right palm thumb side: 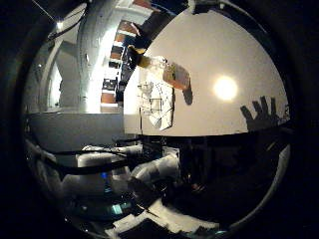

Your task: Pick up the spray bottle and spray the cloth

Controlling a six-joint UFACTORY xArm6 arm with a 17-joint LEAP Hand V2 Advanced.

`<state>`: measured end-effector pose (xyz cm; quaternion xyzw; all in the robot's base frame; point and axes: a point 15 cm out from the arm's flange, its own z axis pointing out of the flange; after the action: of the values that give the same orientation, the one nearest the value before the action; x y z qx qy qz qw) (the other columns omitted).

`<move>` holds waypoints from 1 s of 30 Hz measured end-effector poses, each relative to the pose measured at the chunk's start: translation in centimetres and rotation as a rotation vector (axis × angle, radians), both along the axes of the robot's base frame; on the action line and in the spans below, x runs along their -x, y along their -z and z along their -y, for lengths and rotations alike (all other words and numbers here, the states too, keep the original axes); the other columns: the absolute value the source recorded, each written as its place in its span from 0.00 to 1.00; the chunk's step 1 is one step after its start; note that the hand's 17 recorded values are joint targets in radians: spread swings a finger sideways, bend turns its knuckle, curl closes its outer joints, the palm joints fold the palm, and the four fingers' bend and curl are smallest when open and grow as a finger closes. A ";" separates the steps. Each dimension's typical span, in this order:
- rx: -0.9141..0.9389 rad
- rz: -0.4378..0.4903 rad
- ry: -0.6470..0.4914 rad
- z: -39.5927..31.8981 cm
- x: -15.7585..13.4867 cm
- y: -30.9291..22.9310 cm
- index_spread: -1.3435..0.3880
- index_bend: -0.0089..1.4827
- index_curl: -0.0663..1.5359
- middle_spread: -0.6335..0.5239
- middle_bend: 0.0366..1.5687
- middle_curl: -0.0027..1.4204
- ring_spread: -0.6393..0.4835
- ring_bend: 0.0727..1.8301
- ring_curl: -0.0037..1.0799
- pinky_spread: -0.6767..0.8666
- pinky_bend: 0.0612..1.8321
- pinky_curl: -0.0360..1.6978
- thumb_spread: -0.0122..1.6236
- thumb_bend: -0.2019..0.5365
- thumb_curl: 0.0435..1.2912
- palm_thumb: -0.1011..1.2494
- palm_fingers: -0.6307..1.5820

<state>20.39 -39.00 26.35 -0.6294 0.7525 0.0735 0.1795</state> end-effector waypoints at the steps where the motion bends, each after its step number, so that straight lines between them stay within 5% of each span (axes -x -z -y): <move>1: -0.003 0.004 0.005 0.0 0.0 0.0 0.62 0.11 0.22 0.63 0.10 0.23 0.74 0.12 0.22 0.65 0.21 0.16 0.50 0.23 0.22 0.28 0.30; 13: -0.015 0.082 0.058 -0.7 -0.7 -1.9 0.64 0.11 0.21 0.65 0.11 0.24 0.74 0.10 0.23 0.65 0.18 0.18 0.52 0.23 0.22 0.30 0.32; 30: -0.030 0.057 0.144 -7.0 1.6 -2.7 0.65 0.11 0.21 0.67 0.11 0.23 0.75 0.10 0.25 0.65 0.17 0.20 0.51 0.23 0.21 0.29 0.32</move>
<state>18.83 -32.00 29.06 -0.5729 0.7891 0.0539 0.2151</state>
